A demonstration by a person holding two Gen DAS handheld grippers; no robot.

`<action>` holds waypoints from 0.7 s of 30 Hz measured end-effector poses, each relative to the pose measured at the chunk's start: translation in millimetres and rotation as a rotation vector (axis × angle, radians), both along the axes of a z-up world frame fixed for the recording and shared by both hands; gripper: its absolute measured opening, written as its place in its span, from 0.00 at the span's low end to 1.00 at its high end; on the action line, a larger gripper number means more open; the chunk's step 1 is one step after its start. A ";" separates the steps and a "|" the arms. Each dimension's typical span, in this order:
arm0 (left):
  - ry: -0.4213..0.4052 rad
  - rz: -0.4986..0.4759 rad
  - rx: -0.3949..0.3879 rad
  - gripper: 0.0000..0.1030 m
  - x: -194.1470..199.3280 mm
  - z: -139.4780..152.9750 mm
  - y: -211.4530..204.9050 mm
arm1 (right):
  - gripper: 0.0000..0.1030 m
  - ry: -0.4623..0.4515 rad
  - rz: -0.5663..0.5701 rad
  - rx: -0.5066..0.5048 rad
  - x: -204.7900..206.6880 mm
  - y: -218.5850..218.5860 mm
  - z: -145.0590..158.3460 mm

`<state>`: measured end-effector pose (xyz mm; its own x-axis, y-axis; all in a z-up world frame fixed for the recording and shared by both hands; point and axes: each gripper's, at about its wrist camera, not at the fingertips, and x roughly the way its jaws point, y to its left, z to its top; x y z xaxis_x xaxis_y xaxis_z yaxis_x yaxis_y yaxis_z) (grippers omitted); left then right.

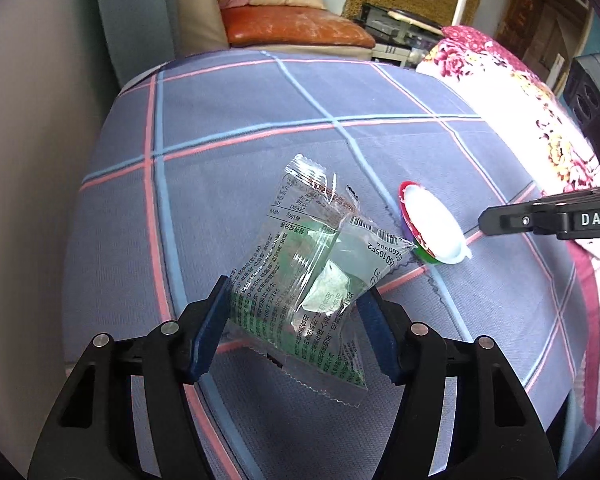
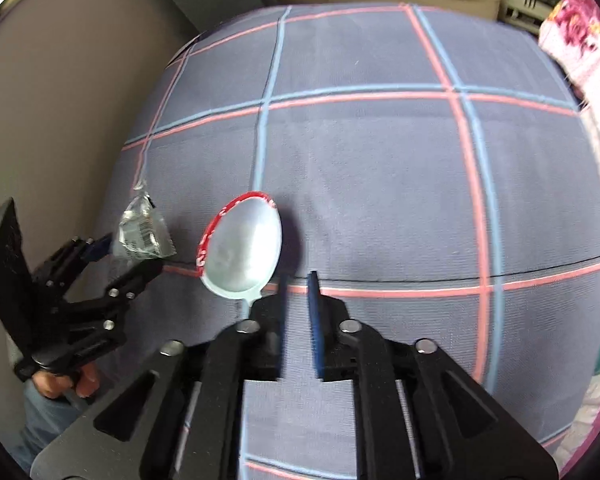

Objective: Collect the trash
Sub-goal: 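Carry the clear wrapper and lid over the bin and open both tools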

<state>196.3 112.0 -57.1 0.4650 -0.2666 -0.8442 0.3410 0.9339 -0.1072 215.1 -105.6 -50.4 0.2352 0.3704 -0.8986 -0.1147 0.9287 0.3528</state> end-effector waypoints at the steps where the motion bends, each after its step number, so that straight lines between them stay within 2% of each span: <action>1: 0.005 0.015 -0.008 0.63 -0.2 -1.1 3.2 | 0.40 -0.007 0.011 -0.008 2.3 4.5 -0.8; 5: 0.026 0.062 -0.046 0.63 1.9 -2.5 17.0 | 0.40 -0.012 0.032 -0.004 11.9 18.7 -7.2; 9: 0.040 0.079 -0.051 0.63 2.2 -2.1 22.9 | 0.40 -0.008 0.027 -0.010 19.3 27.4 -19.2; 10: 0.041 0.079 -0.047 0.63 2.3 -1.4 23.0 | 0.40 -0.038 0.023 -0.017 18.9 29.7 -17.8; 11: 0.040 0.078 -0.045 0.63 1.7 -0.7 22.8 | 0.30 -0.053 0.031 -0.027 17.8 33.6 -17.7; 12: 0.041 0.079 -0.046 0.63 1.3 -0.1 23.3 | 0.13 -0.053 0.040 -0.033 17.1 35.7 -18.5; 13: 0.042 0.080 -0.047 0.63 0.8 0.3 22.4 | 0.05 -0.049 0.045 -0.030 16.8 37.9 -19.4; 17: 0.042 0.081 -0.048 0.63 -3.8 1.9 15.6 | 0.04 -0.084 0.058 -0.031 8.4 34.8 -9.0; 21: 0.031 0.061 -0.040 0.62 -11.0 7.0 0.2 | 0.04 -0.125 0.019 -0.028 -3.3 9.7 9.0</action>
<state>185.3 112.2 -50.0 0.4555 -0.2720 -0.8477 0.2791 0.9478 -0.1541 211.7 -95.8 -41.4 0.3396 0.3513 -0.8725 -0.1735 0.9351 0.3090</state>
